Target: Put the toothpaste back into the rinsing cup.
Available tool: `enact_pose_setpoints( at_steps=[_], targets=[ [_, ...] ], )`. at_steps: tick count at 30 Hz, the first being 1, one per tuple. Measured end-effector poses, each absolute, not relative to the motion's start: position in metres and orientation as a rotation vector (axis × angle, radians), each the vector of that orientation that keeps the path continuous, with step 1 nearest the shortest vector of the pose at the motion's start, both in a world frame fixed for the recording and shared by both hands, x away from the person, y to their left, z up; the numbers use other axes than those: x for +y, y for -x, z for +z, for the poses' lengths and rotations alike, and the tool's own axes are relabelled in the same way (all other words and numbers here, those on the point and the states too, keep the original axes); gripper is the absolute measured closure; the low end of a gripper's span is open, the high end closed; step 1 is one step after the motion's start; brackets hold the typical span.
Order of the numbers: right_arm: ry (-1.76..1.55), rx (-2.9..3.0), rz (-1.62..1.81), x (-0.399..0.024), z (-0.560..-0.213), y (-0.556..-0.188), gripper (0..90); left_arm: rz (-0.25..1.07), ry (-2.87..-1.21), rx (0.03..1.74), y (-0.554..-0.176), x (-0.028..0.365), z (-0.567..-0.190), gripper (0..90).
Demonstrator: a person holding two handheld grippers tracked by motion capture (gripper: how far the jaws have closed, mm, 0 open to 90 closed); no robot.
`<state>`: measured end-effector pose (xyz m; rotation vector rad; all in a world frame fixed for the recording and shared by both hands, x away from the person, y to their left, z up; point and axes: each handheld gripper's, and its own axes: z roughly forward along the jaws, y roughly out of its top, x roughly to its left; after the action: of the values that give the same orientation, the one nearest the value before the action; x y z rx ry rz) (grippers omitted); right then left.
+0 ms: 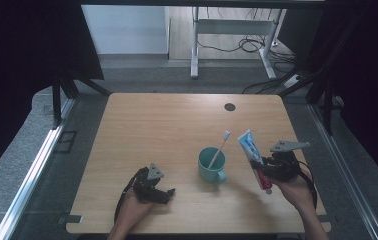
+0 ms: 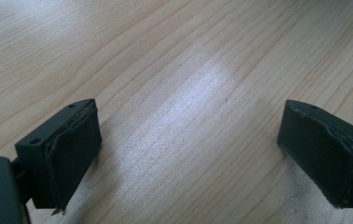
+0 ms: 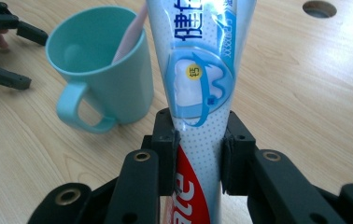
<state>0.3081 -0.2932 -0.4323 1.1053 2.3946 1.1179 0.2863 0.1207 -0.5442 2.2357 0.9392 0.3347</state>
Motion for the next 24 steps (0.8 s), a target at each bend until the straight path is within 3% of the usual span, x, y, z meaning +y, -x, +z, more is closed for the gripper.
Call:
enact_pose_setpoints(
  at_steps=[24],
  targets=[
    [-1.006,2.353,1.251,-0.265,-0.406,-0.312,71.1,0.332,-2.238,0.940,-0.286,0.121,-0.544,6.1]
  ],
)
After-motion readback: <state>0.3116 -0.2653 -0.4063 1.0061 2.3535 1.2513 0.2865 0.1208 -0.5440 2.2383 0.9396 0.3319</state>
